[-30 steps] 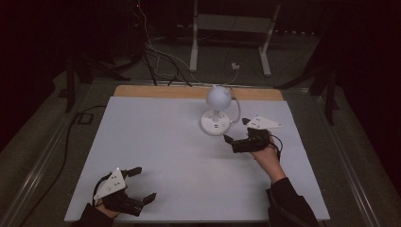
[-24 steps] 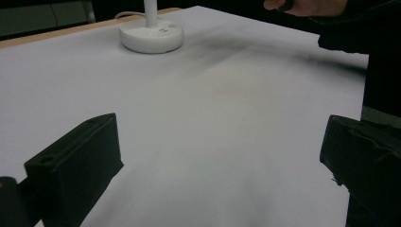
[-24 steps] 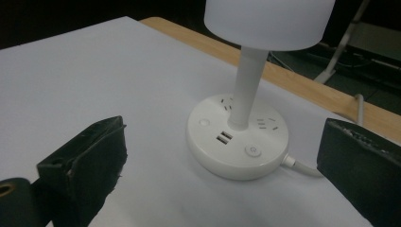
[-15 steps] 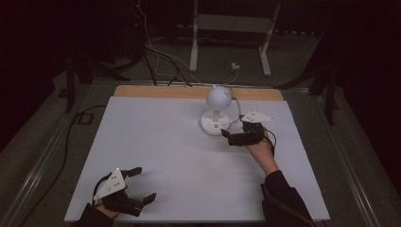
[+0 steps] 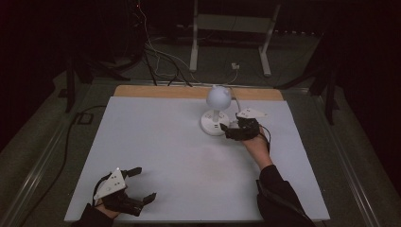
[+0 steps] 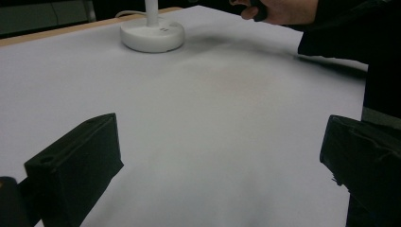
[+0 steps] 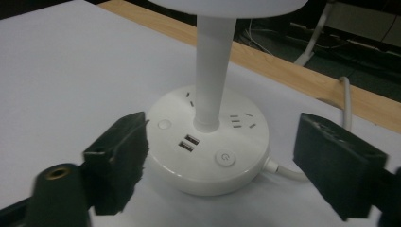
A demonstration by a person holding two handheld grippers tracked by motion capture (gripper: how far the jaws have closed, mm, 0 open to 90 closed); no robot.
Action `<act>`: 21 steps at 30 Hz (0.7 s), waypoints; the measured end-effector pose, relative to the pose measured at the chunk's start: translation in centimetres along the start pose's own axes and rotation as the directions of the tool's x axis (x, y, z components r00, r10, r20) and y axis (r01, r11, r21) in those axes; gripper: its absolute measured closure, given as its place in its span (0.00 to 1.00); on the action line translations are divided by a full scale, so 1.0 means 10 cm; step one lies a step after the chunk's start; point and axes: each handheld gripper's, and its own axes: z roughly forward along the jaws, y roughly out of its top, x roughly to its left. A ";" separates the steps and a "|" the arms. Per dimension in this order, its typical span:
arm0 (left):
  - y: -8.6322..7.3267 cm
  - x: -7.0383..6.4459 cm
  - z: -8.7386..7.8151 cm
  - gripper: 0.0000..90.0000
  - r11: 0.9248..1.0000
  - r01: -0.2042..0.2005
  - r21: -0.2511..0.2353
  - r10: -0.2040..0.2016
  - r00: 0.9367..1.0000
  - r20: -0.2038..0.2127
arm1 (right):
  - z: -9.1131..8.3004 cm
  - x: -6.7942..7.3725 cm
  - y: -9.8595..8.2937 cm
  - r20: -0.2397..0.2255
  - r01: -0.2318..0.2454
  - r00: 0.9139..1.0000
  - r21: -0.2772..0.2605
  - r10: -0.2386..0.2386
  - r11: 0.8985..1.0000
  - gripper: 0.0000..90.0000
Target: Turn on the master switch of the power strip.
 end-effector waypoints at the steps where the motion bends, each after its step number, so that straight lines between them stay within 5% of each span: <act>1: 0.00 0.00 0.00 0.00 1.000 0.001 0.000 -0.001 1.000 0.000 | 0.02 0.00 0.00 0.013 0.003 1.000 0.001 -0.003 1.000 0.26; 21: 0.00 0.00 0.00 0.00 1.000 0.006 -0.001 -0.006 1.000 0.012 | 0.29 0.04 -0.05 0.114 0.001 0.994 0.035 -0.005 0.999 0.79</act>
